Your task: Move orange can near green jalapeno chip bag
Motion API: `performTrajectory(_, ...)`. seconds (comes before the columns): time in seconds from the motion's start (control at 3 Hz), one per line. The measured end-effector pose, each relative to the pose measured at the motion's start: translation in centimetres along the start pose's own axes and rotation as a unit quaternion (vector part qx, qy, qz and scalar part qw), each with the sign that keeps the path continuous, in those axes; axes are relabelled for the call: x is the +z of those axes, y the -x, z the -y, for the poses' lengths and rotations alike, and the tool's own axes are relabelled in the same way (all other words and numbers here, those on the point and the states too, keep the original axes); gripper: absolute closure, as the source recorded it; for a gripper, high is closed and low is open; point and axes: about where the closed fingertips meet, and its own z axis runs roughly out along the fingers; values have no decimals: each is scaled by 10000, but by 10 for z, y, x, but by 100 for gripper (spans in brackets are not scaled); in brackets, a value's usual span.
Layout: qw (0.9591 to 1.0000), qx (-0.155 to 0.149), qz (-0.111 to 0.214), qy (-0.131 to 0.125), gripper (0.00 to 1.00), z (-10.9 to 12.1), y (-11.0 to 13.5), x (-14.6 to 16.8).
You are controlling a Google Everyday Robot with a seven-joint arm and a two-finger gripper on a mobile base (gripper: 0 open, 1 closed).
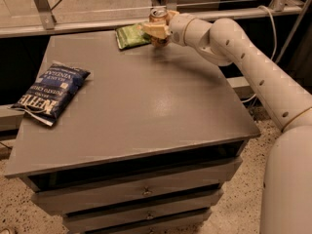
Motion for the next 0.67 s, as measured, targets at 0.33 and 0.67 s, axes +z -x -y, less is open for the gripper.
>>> performTrajectory(0.33, 10000, 29, -78, -21, 15, 7, -4, 1)
performTrajectory(0.67, 9997, 150, -174, 33, 0, 8, -13, 2)
